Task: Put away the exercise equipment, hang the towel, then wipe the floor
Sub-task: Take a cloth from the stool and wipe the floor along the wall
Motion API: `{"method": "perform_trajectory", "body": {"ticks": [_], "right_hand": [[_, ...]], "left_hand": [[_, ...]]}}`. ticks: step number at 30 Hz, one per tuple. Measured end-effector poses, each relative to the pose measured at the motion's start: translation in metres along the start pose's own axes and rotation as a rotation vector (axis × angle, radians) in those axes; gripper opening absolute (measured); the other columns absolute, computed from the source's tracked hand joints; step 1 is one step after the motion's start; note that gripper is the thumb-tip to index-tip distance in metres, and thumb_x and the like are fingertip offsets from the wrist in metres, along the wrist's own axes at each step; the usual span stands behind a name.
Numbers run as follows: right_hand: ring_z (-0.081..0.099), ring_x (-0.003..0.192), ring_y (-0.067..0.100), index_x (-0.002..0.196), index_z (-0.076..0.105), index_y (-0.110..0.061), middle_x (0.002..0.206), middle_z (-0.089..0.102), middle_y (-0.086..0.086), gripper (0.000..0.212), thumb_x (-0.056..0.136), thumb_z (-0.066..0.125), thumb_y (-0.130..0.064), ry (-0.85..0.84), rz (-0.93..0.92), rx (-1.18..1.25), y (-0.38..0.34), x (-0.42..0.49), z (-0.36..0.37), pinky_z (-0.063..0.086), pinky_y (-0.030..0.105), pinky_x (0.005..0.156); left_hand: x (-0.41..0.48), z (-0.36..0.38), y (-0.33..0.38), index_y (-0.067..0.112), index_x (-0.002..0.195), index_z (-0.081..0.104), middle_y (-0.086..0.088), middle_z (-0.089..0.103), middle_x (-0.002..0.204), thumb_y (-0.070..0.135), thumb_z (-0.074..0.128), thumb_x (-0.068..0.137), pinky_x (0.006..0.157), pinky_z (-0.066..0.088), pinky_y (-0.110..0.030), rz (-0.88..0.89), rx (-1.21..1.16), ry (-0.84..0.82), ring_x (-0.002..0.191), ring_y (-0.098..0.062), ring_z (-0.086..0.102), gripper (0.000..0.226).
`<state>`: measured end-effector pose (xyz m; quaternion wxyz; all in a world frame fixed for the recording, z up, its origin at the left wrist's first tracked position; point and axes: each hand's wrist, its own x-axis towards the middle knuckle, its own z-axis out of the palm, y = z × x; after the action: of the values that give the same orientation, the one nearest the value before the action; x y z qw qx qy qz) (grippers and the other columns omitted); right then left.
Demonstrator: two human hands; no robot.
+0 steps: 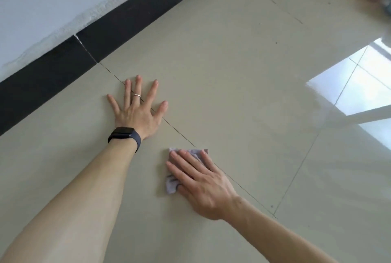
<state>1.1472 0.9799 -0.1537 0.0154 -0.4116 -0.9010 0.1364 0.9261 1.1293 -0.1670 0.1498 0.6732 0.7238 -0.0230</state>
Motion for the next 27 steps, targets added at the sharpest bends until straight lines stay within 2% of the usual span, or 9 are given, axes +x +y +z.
{"method": "perform_trajectory", "body": {"ticks": [2, 8, 11, 15, 17, 19, 23, 25, 27], "right_hand": [[0.005, 0.154, 0.011, 0.158, 0.025, -0.025, 0.167, 0.011, -0.007, 0.054, 0.107, 0.029, -0.043, -0.018, 0.067, -0.047, 0.020, -0.009, -0.006, 0.011, 0.043, 0.124], [-0.017, 0.151, 0.005, 0.159, -0.002, -0.030, 0.166, -0.015, -0.012, 0.059, 0.105, 0.016, -0.046, 0.081, 1.101, 0.186, 0.048, -0.030, -0.018, -0.009, 0.046, 0.123], [-0.019, 0.150, 0.005, 0.158, -0.005, -0.033, 0.165, -0.017, -0.013, 0.058, 0.105, 0.017, -0.044, 0.090, 1.016, 0.161, -0.018, -0.048, 0.002, -0.012, 0.046, 0.123], [-0.001, 0.154, 0.014, 0.159, 0.015, -0.026, 0.168, 0.003, -0.005, 0.055, 0.107, 0.023, -0.042, -0.080, 0.311, -0.005, -0.102, -0.104, 0.023, 0.003, 0.046, 0.124], [0.004, 0.154, 0.015, 0.159, 0.020, -0.025, 0.167, 0.008, -0.005, 0.054, 0.108, 0.026, -0.042, -0.139, 0.142, -0.055, -0.087, -0.116, 0.015, 0.007, 0.043, 0.124], [-0.003, 0.153, 0.007, 0.159, 0.014, -0.029, 0.167, -0.001, -0.012, 0.055, 0.107, 0.024, -0.044, -0.076, 0.367, -0.063, -0.061, -0.109, 0.010, 0.007, 0.044, 0.125], [-0.015, 0.151, 0.006, 0.159, -0.002, -0.030, 0.166, -0.014, -0.011, 0.058, 0.106, 0.019, -0.042, 0.146, 1.290, 0.231, -0.039, -0.080, 0.003, -0.007, 0.048, 0.123], [-0.016, 0.152, 0.008, 0.158, -0.004, -0.029, 0.166, -0.014, -0.008, 0.058, 0.107, 0.020, -0.041, 0.181, 1.312, 0.242, -0.075, -0.072, 0.016, -0.008, 0.051, 0.122], [-0.014, 0.152, 0.009, 0.158, 0.001, -0.030, 0.167, -0.009, -0.007, 0.057, 0.106, 0.022, -0.041, 0.145, 0.943, 0.140, -0.132, -0.079, 0.033, -0.005, 0.050, 0.123]], "left_hand": [[-0.008, 0.000, 0.000, 0.043, 0.155, -0.005, -0.001, -0.016, 0.165, 0.064, 0.012, 0.097, 0.117, -0.006, -0.064, 0.036, -0.028, -0.007, 0.152, -0.026, -0.015, 0.064], [-0.135, 0.046, -0.003, 0.031, 0.157, 0.022, -0.007, 0.015, 0.165, 0.050, 0.027, 0.098, 0.118, 0.005, -0.057, 0.224, -0.073, 0.148, 0.152, -0.029, 0.014, 0.062], [-0.154, 0.054, -0.019, 0.027, 0.154, 0.033, -0.006, 0.022, 0.164, 0.050, 0.032, 0.096, 0.118, 0.008, -0.056, 0.302, -0.076, 0.172, 0.151, -0.027, 0.019, 0.062], [-0.150, 0.050, -0.026, 0.024, 0.153, 0.036, -0.008, 0.023, 0.163, 0.050, 0.034, 0.096, 0.118, 0.012, -0.057, 0.362, -0.088, 0.136, 0.151, -0.028, 0.020, 0.063], [-0.158, 0.052, -0.035, 0.022, 0.153, 0.037, -0.009, 0.027, 0.162, 0.049, 0.032, 0.097, 0.119, 0.016, -0.055, 0.413, -0.078, 0.138, 0.150, -0.029, 0.023, 0.062], [-0.174, 0.055, -0.051, 0.020, 0.152, 0.038, -0.008, 0.031, 0.160, 0.047, 0.032, 0.099, 0.119, 0.020, -0.053, 0.440, -0.068, 0.177, 0.148, -0.028, 0.027, 0.060], [-0.212, 0.065, -0.063, 0.019, 0.151, 0.040, -0.006, 0.034, 0.159, 0.042, 0.037, 0.098, 0.118, 0.022, -0.053, 0.388, -0.090, 0.261, 0.147, -0.026, 0.030, 0.058], [-0.219, 0.066, -0.062, 0.018, 0.149, 0.043, -0.006, 0.037, 0.157, 0.040, 0.038, 0.098, 0.116, 0.024, -0.054, 0.369, -0.097, 0.289, 0.146, -0.027, 0.032, 0.056], [-0.222, 0.066, -0.064, 0.018, 0.147, 0.046, -0.007, 0.041, 0.155, 0.037, 0.038, 0.099, 0.114, 0.026, -0.054, 0.350, -0.102, 0.303, 0.144, -0.027, 0.036, 0.053]]}}
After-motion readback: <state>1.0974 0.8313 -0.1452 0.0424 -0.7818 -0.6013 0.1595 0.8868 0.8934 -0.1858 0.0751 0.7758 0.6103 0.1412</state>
